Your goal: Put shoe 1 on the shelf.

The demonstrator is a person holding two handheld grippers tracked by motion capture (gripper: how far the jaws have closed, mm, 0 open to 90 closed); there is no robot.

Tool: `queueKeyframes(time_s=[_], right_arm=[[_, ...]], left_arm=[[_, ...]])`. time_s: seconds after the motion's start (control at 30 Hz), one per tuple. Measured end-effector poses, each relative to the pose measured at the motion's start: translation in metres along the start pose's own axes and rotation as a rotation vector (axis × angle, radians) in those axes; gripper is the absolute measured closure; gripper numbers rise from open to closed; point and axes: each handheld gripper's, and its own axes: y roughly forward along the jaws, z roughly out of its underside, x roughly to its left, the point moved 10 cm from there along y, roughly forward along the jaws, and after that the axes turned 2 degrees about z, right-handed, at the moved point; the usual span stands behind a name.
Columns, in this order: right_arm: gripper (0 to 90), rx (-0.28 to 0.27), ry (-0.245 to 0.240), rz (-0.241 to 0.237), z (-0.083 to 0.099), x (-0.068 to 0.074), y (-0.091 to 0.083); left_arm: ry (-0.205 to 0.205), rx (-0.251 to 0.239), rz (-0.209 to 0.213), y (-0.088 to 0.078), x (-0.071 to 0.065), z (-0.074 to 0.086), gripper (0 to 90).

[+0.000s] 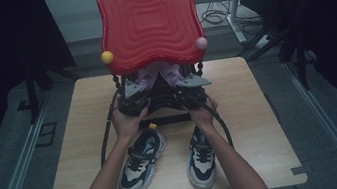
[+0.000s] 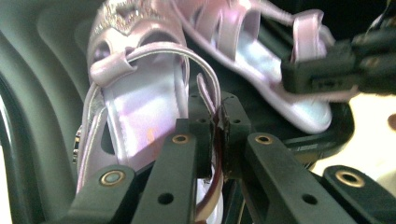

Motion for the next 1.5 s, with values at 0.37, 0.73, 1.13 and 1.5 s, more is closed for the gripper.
queueKeyframes(time_s=[0.37, 0.73, 1.13, 1.5], right_arm=[[62.7, 0.005, 0.014, -0.02, -0.001, 0.005, -0.002], [53.8, -0.014, 0.057, -0.032, -0.006, 0.007, -0.015], [50.8, -0.028, 0.065, -0.044, -0.006, 0.006, -0.033], [50.4, -0.031, 0.093, -0.103, -0.003, 0.013, -0.049]], left_arm=[[-0.028, -0.017, 0.054, -0.007, -0.001, 0.002, 61.0], [-0.075, -0.037, 0.065, -0.025, 0.0, -0.002, 49.8], [-0.107, -0.036, 0.094, -0.041, -0.006, 0.003, 49.3], [-0.122, -0.03, 0.114, -0.059, -0.011, 0.013, 49.5]])
